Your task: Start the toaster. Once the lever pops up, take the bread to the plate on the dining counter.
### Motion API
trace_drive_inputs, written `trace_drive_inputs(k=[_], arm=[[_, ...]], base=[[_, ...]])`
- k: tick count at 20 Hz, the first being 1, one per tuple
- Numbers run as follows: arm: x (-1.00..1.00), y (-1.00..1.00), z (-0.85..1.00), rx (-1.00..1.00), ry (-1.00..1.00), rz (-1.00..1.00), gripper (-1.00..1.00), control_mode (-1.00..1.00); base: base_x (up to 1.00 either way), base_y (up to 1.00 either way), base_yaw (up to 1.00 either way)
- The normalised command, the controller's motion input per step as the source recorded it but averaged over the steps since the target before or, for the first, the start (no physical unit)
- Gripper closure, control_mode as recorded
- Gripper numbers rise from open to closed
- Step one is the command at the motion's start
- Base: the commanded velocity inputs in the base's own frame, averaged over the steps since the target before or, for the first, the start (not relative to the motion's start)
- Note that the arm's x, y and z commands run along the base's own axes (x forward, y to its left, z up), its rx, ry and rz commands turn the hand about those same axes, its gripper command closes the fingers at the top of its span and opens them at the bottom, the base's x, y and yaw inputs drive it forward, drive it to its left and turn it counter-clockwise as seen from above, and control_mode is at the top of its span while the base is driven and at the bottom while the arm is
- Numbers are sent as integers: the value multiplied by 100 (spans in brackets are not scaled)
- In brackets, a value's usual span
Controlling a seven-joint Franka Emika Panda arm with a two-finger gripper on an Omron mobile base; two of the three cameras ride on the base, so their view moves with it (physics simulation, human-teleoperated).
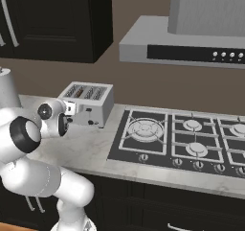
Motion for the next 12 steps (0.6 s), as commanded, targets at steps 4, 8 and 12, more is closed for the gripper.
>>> trace_drive_inputs(k=[4,8,12], arm=[[0,0,0,-1,0,0,-100,-100],[0,0,0,-2,0,0,-100,-100],[0,0,0,-3,0,0,-100,-100]], base=[[0,0,0],[0,0,0],[0,0,0]])
